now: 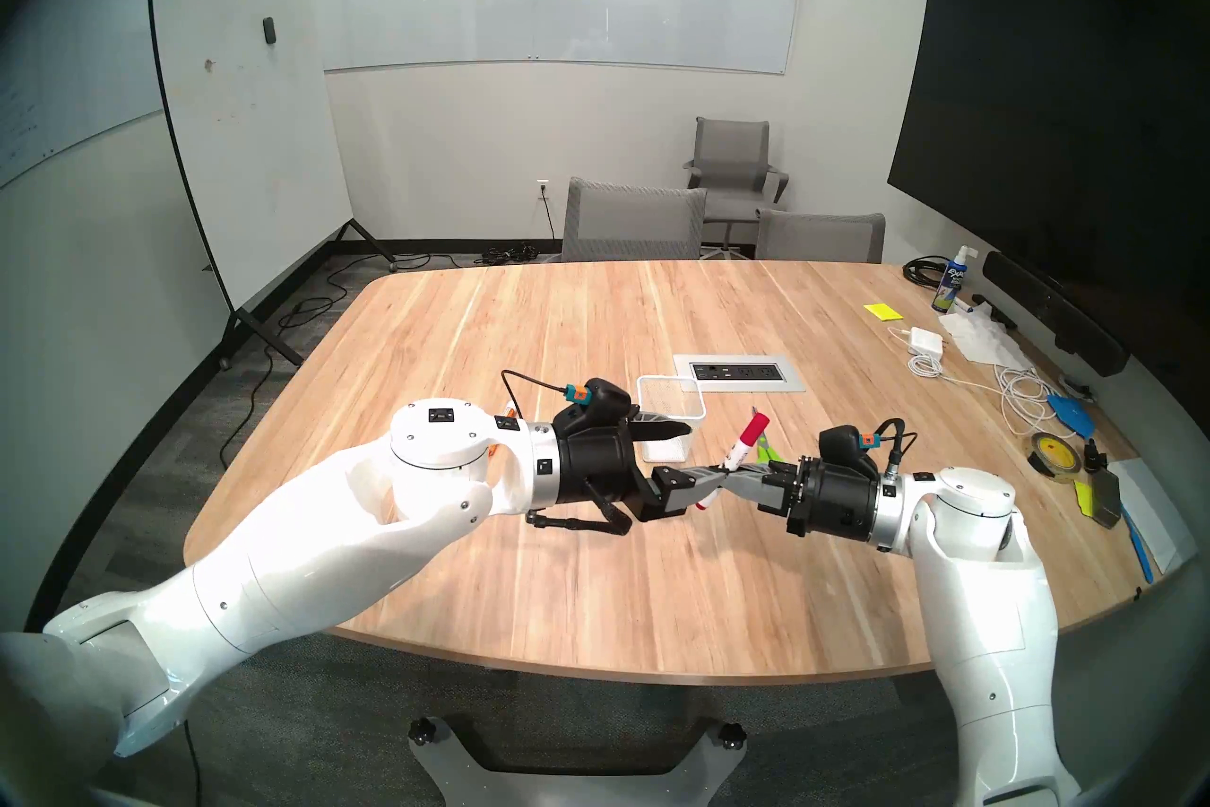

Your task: Place the pen, the marker, and the scissors into the pen holder

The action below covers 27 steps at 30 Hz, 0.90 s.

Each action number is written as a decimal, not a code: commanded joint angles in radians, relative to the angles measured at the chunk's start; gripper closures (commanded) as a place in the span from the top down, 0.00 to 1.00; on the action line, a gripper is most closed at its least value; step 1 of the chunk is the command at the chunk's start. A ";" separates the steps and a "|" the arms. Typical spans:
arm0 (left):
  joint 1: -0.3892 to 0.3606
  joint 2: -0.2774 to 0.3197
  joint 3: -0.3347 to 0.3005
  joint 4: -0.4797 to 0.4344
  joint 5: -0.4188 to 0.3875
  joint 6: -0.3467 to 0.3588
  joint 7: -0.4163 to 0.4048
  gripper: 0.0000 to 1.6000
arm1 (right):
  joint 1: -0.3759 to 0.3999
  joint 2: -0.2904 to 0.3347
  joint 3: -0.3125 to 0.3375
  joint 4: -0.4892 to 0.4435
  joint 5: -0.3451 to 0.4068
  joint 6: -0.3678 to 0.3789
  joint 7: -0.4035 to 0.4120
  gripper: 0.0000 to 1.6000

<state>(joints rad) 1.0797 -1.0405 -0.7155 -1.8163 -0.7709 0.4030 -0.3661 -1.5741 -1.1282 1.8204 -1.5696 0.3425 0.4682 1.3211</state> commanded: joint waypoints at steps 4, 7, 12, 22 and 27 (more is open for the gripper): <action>-0.028 -0.023 0.004 0.014 0.002 -0.014 -0.044 0.89 | -0.010 0.029 -0.001 -0.018 0.006 -0.010 0.052 0.00; -0.036 -0.025 0.012 0.017 0.010 -0.012 -0.058 0.88 | -0.015 0.038 -0.005 -0.020 0.000 -0.016 0.066 0.00; -0.042 -0.031 0.022 0.017 0.019 -0.009 -0.070 0.85 | -0.016 0.049 -0.016 -0.022 -0.014 -0.028 0.080 0.00; -0.070 -0.065 0.043 0.052 0.031 -0.003 -0.101 0.79 | -0.021 0.059 -0.035 -0.027 -0.021 -0.047 0.096 0.00; -0.078 -0.081 0.049 0.069 0.032 -0.003 -0.109 0.78 | -0.022 0.061 -0.036 -0.027 -0.020 -0.052 0.101 0.00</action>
<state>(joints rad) 1.0310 -1.0810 -0.6669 -1.7554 -0.7339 0.3994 -0.4655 -1.6036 -1.0742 1.7779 -1.5802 0.3147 0.4218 1.4092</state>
